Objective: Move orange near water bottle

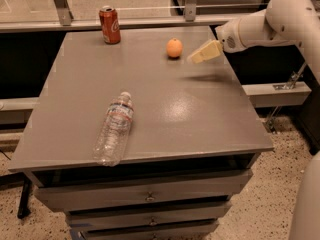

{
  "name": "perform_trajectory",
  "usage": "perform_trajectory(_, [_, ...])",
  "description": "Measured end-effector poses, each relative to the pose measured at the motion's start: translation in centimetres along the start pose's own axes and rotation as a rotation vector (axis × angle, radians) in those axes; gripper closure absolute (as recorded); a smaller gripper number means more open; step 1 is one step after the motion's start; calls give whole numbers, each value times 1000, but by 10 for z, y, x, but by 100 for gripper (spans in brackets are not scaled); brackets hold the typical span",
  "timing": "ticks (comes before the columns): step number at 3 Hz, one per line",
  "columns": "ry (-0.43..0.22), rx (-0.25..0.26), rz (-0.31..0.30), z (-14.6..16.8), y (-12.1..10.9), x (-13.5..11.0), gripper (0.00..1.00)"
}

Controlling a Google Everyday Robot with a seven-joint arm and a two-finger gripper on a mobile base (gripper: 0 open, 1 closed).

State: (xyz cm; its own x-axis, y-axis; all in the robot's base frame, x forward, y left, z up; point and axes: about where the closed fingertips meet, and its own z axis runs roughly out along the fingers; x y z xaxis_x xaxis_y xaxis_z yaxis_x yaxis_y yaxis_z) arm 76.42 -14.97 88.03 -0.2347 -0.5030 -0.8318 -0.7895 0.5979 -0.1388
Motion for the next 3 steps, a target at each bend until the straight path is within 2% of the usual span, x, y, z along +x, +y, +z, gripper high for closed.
perform_trajectory(2, [-132, -39, 80, 65, -3, -25, 0])
perform_trajectory(3, [-170, -87, 111, 86, 8, -35, 0])
